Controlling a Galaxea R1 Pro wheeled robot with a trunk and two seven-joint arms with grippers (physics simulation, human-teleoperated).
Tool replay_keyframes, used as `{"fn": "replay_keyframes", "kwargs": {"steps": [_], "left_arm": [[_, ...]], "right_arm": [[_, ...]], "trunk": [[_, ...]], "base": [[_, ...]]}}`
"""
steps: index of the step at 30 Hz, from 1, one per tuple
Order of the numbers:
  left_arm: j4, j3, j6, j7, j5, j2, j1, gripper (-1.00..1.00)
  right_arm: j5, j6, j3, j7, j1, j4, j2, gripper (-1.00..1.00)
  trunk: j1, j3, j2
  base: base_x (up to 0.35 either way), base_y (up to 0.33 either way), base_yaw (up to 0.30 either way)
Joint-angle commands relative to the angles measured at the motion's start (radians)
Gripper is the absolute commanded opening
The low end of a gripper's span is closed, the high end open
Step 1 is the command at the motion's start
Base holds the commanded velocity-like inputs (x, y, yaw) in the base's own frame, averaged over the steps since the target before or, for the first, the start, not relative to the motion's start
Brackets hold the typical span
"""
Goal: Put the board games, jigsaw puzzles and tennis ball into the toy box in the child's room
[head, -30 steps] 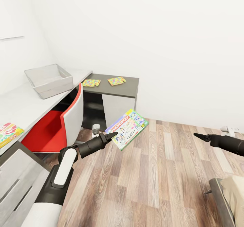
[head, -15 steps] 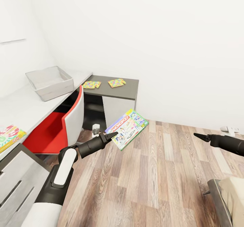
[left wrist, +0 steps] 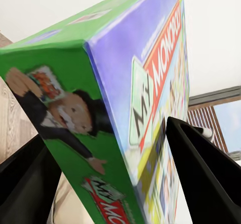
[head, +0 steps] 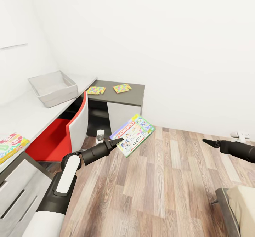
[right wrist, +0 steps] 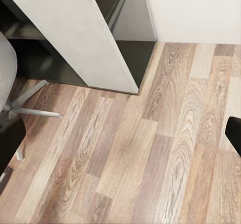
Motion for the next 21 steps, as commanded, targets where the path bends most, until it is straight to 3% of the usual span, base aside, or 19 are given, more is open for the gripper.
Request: {"fn": "replay_keyframes", "kwargs": {"steps": [1, 21], "left_arm": [[0.000, 0.001, 0.004, -0.002, -0.003, 0.000, -0.001, -1.00], [0.031, 0.000, 0.003, 0.001, -0.003, -0.001, 0.000, -1.00]], "right_arm": [[-0.007, 0.007, -0.001, -0.002, -0.001, 0.000, 0.000, 1.00], [-0.007, 0.008, 0.000, -0.002, -0.001, 0.000, -0.001, 1.00]], "trunk": [[-0.004, 0.002, 0.007], [-0.081, 0.065, 0.147]], "base": [[0.000, 0.000, 0.000], [0.000, 0.000, 0.000]]}}
